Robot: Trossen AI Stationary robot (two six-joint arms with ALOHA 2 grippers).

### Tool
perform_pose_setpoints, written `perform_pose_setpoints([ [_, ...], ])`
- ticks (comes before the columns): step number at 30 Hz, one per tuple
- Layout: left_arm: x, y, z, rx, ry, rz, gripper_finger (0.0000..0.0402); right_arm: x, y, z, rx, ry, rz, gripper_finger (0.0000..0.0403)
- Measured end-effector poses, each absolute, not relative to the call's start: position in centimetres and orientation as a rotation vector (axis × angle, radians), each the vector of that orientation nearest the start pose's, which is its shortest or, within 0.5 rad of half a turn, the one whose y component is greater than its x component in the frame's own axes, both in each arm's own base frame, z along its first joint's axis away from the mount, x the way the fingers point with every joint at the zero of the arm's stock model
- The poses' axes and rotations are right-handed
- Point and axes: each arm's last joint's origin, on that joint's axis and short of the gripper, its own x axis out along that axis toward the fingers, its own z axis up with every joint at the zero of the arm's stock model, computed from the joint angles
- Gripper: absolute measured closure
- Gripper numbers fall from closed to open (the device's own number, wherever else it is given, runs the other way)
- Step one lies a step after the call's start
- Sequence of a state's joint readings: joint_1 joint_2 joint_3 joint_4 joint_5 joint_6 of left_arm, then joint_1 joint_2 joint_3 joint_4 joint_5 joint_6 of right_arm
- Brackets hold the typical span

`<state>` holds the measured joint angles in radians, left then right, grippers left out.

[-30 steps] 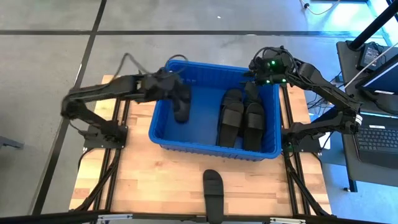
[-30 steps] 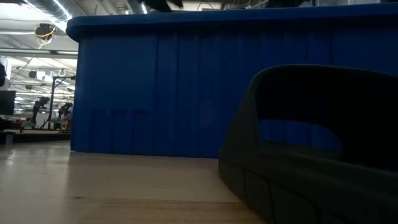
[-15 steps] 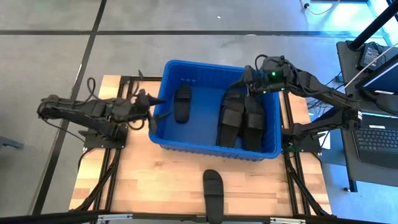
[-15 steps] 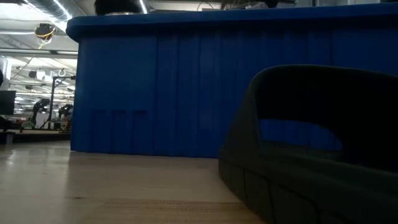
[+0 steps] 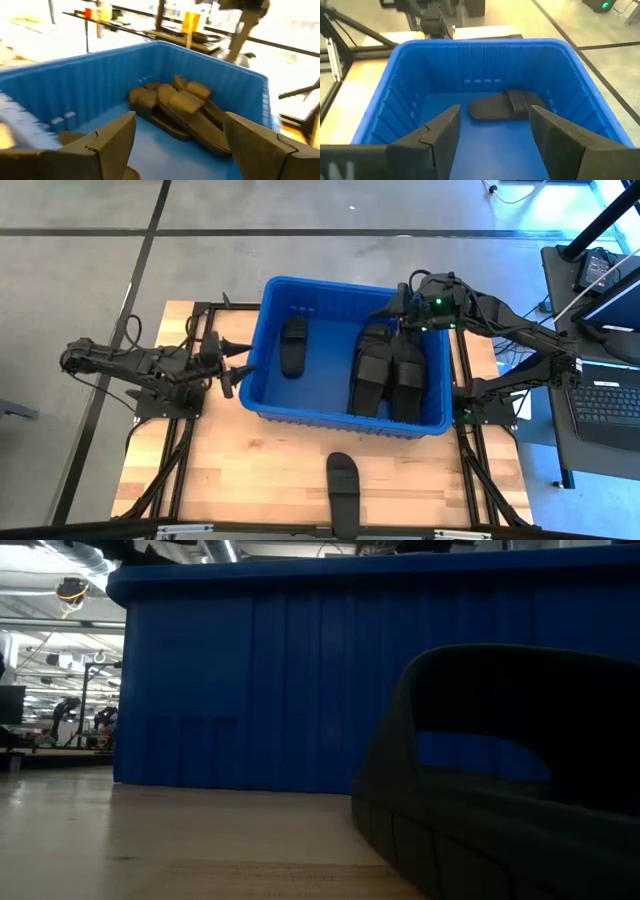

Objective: Pick and place slides into bin
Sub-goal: Put the black slides into the blue organizer bin

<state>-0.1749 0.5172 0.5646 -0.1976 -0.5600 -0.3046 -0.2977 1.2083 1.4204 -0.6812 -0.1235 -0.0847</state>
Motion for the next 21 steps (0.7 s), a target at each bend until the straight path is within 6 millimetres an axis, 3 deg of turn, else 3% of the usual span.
perform_pose_setpoints([
  [12, 11.7, -0.4, 29.5, -0.201, 0.055, 0.447, 0.0111, 23.3, -6.5, 41.7, -0.067, 0.464, -0.125, 0.0166],
  [21, 10.4, -0.3, 29.5, -0.182, 0.058, 0.404, 0.0111, 25.0, -3.6, 41.7, -0.156, 0.428, -0.098, 0.0166],
])
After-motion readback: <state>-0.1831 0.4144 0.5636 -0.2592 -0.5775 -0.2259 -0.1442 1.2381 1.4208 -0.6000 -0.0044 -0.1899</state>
